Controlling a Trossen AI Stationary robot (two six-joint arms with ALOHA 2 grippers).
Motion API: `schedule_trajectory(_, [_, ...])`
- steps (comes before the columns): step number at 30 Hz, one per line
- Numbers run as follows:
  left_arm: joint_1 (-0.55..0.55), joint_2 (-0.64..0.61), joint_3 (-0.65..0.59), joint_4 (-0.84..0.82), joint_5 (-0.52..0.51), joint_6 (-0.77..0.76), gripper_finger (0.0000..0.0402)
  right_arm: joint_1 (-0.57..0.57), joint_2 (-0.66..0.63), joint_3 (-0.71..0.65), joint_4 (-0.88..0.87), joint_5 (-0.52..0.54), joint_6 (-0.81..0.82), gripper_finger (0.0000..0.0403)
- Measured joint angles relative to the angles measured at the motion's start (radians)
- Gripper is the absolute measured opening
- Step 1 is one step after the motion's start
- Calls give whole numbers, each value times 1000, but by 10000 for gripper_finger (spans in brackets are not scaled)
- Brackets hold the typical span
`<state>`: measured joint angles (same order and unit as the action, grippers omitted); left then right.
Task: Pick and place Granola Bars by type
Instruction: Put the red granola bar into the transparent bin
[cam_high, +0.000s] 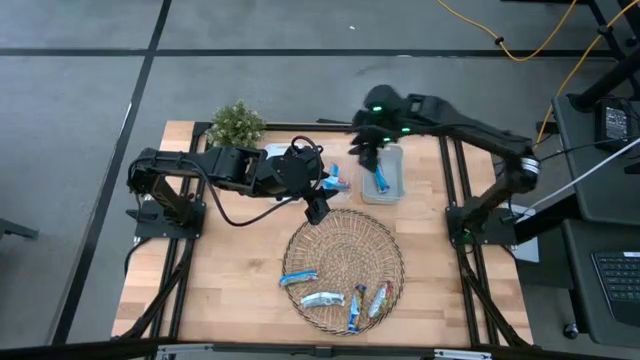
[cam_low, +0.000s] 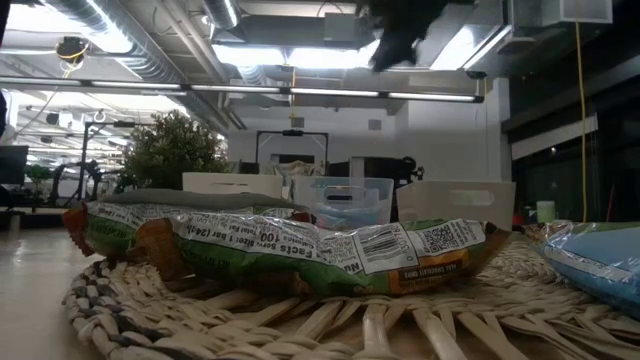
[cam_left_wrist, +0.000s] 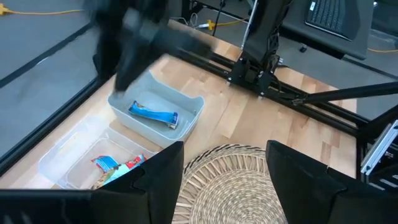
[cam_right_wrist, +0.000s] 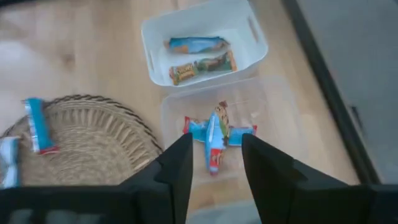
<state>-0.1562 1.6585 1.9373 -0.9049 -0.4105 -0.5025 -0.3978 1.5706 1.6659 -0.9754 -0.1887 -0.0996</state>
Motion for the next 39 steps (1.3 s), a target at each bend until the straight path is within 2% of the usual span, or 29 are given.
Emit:
schedule_trajectory(6, [-27, -6, 0, -51, -13, -1, 219, 98, -270, -2, -145, 149, 72, 121])
schedule_trajectory(9, [-34, -7, 0, -65, -40, 3, 219, 177, -386, -2, -140, 166, 118, 115])
schedule_trajectory(12, [-32, -10, 0, -65, -43, 15, 219, 254, -470, -2, -137, 129, 152, 114])
schedule_trajectory(18, [-24, -10, 0, -65, -42, 25, 219, 391, -556, -2, -183, -63, 227, 114])
schedule_trajectory(24, [-25, -10, 0, -65, -41, 35, 219, 639, -525, -3, -220, -119, 272, 114])
schedule_trajectory(31, [-26, -10, 0, -65, -29, 37, 219, 939, -357, -5, -298, 1, 280, 113])
schedule_trajectory(36, [-26, -10, 0, -65, 5, 64, 219, 1070, -210, -6, -323, 6, 305, 113])
schedule_trajectory(39, [-26, -10, 0, -65, 16, 79, 219, 1103, -156, -6, -334, 81, 302, 113])
